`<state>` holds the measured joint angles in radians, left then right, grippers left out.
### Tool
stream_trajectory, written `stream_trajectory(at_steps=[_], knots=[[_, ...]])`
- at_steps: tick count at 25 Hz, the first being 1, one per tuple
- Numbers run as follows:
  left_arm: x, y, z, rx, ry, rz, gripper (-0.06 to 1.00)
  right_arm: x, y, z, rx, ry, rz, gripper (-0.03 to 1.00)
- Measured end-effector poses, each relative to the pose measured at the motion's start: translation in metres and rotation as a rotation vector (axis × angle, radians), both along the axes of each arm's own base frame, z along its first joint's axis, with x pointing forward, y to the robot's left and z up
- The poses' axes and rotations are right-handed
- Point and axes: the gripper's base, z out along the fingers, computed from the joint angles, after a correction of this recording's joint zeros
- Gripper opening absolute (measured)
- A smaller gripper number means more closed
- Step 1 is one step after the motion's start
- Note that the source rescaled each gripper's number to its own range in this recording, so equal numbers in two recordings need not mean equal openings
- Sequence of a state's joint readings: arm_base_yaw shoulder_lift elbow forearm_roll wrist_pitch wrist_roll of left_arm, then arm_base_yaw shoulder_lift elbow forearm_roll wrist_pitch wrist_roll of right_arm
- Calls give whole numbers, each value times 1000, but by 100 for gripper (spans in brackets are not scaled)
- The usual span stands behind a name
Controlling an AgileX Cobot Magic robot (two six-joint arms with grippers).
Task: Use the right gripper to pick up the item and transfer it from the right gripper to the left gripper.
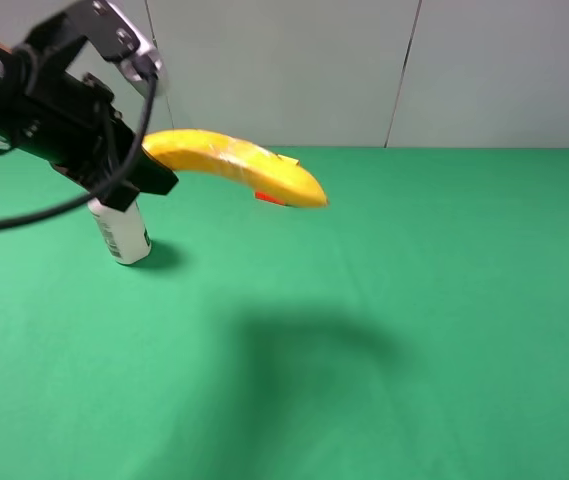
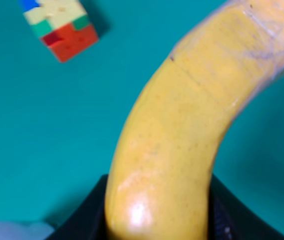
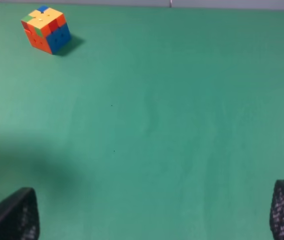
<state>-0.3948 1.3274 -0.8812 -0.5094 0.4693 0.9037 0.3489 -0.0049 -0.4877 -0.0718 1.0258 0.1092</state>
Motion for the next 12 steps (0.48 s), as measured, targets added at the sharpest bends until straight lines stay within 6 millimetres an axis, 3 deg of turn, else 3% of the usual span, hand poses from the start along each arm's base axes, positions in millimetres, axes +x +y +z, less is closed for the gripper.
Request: stream_trajectory(at_steps=[6, 12], knots=[[3, 25, 16, -77, -5, 182, 0, 0, 0, 0, 0, 0, 0, 99], [10, 48, 17, -135, 41, 356, 0, 0, 0, 0, 0, 0, 0, 99]])
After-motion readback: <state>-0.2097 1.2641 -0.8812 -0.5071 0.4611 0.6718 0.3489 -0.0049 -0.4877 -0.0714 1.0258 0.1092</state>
